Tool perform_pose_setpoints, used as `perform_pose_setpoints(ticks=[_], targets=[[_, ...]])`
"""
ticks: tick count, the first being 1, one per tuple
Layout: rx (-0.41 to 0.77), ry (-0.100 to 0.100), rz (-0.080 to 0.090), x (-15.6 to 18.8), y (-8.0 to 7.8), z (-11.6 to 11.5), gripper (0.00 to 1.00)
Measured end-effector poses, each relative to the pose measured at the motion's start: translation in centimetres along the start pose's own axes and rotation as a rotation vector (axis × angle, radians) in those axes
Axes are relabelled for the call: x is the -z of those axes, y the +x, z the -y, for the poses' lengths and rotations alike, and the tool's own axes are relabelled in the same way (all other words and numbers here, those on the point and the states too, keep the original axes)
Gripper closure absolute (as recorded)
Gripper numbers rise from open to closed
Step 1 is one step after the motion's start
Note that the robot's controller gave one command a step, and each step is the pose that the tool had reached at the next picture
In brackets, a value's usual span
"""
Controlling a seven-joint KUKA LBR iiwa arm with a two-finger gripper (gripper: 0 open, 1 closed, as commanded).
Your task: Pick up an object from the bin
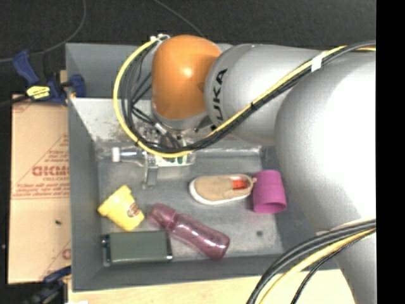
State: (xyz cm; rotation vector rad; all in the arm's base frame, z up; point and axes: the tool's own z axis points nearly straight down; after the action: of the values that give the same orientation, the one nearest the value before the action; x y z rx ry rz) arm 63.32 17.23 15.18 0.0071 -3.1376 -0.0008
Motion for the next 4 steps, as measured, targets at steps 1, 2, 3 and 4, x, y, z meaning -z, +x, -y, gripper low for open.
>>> perform_pose_setpoints(ticks=[1,2,3,4], targets=[[-0.005,-0.001,0.007,0.5,-0.2,0.1,0.0],[-0.15,-0.01,0.027,-6.1,-2.1,5.3,0.0],[-0.088,-0.002,0.012,-1.7,-2.3,7.0,0.0],[-0.143,-0.011,0.03,-5.1,-2.0,7.9,0.0]])
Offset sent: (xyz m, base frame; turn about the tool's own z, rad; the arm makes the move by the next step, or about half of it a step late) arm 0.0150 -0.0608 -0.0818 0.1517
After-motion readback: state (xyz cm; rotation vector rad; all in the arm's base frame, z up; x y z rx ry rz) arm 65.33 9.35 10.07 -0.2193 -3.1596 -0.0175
